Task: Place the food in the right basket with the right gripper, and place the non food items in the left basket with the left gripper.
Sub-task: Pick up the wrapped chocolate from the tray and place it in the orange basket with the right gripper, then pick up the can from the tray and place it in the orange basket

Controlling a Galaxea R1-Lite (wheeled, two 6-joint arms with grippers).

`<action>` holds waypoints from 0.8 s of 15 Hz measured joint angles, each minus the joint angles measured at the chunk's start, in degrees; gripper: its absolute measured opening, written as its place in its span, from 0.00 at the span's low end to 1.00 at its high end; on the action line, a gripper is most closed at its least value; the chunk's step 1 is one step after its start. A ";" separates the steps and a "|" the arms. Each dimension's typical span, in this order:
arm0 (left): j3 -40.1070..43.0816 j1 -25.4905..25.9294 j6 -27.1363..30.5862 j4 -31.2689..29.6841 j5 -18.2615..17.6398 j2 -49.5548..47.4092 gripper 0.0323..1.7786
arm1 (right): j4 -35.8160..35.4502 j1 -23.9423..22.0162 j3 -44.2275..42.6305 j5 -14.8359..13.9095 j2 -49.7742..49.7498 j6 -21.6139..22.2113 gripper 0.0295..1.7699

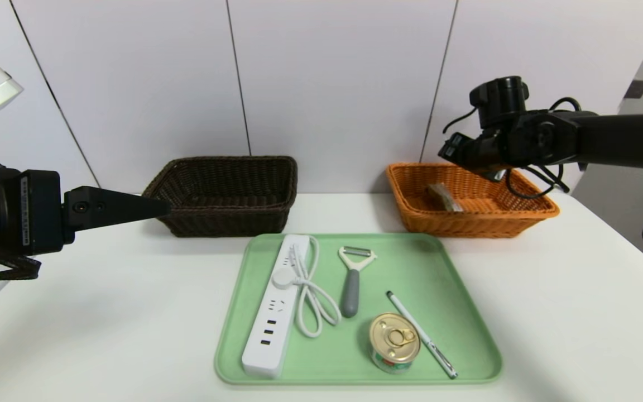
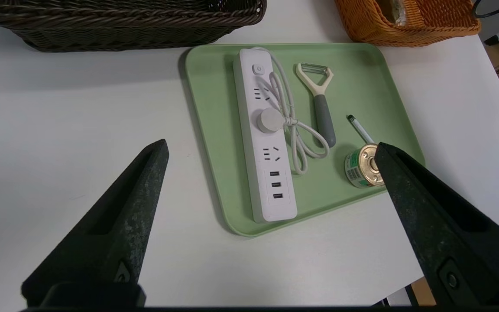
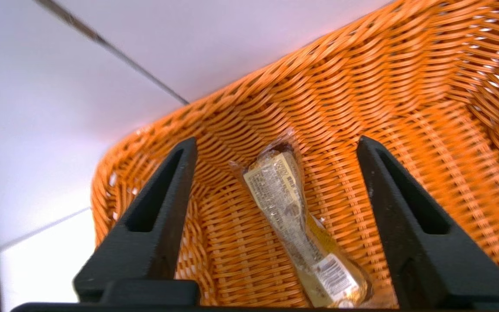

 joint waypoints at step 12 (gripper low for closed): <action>7.30 0.04 0.41 0.05 0.54 -4.10 0.95 | 54.33 23.37 -4.94 12.08 -18.99 7.06 0.92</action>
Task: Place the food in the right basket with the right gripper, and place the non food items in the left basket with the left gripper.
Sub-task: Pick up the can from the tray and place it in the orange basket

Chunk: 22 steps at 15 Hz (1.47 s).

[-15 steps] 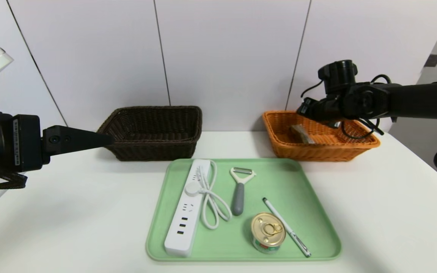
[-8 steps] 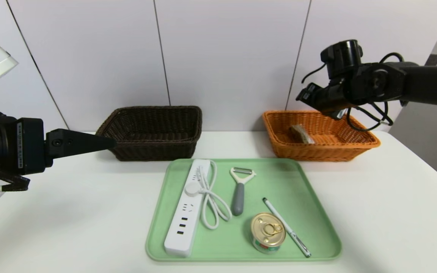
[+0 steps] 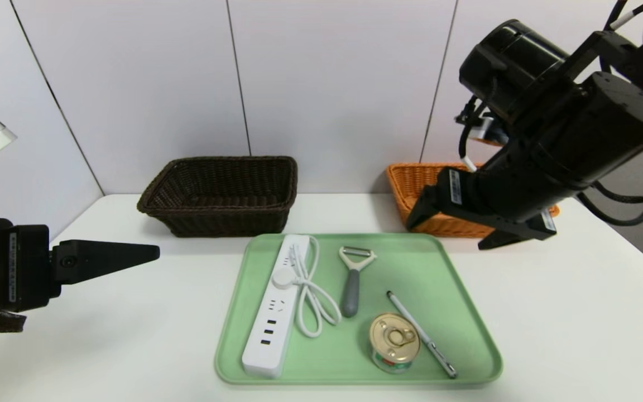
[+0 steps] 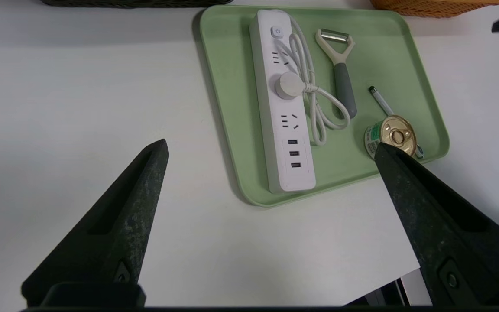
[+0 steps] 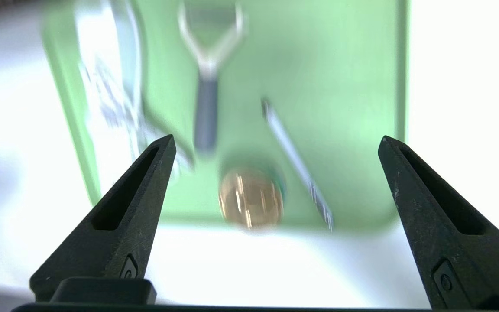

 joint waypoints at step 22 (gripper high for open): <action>8.14 0.00 0.22 0.39 0.52 -8.58 0.95 | -51.60 25.60 64.99 -24.53 -24.50 -6.36 0.96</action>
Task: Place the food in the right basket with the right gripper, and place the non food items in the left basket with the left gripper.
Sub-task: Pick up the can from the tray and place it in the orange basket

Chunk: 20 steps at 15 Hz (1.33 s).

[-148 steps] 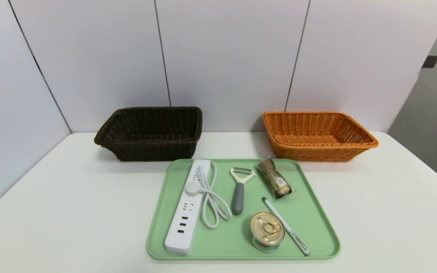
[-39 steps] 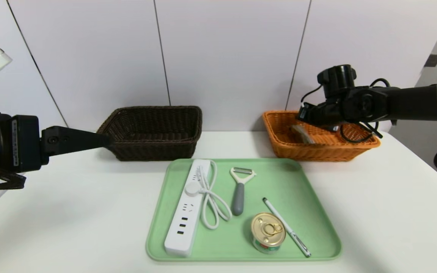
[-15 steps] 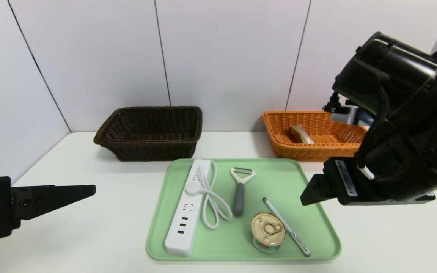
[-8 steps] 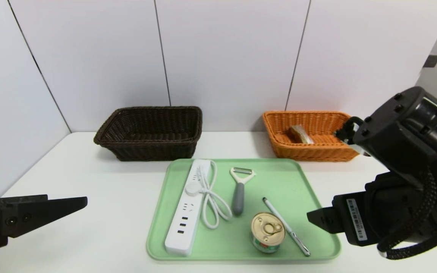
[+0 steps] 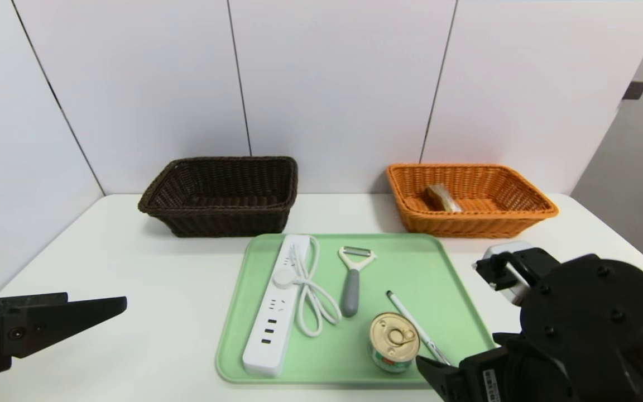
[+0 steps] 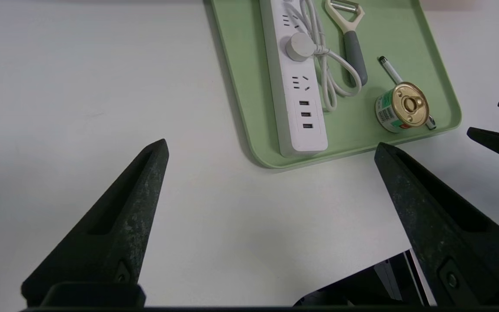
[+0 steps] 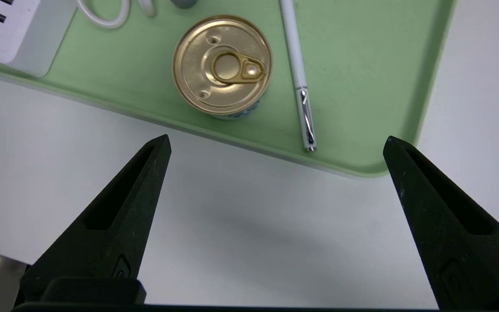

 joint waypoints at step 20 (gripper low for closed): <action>1.04 -0.02 2.56 -0.15 0.17 0.56 0.95 | -44.34 3.21 26.11 -1.61 -0.05 -22.88 0.96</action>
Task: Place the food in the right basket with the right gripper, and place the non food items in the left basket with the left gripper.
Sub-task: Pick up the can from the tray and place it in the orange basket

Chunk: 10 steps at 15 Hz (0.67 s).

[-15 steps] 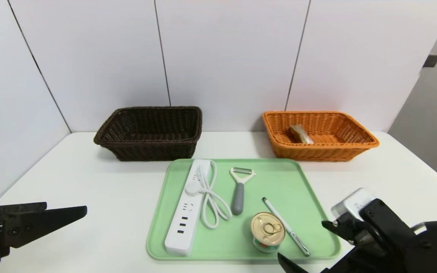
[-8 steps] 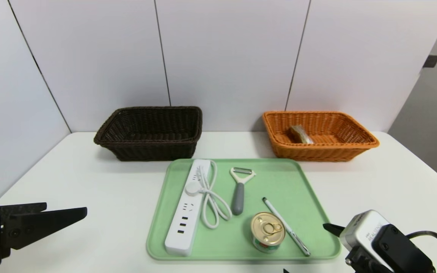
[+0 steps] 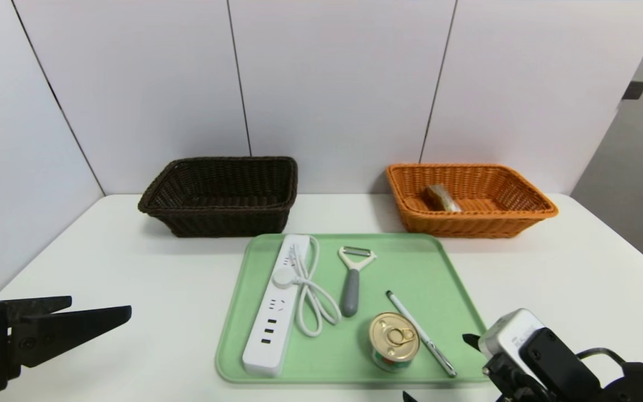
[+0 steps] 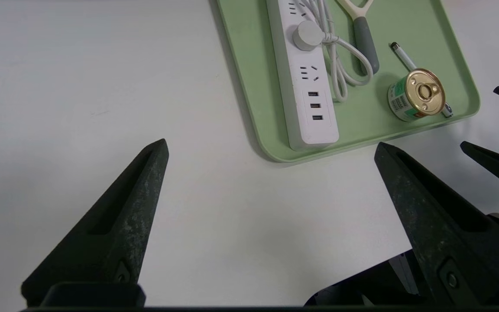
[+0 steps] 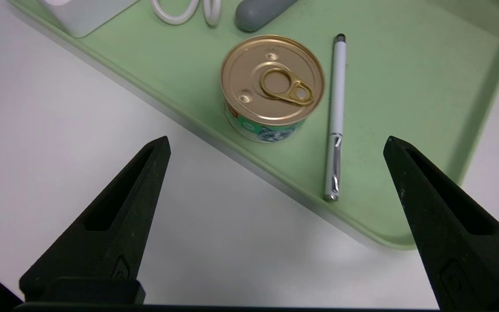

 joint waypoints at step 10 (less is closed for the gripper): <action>0.61 0.00 -0.02 -0.11 -0.02 -0.24 0.95 | -6.58 -3.11 1.60 0.09 5.14 0.02 0.96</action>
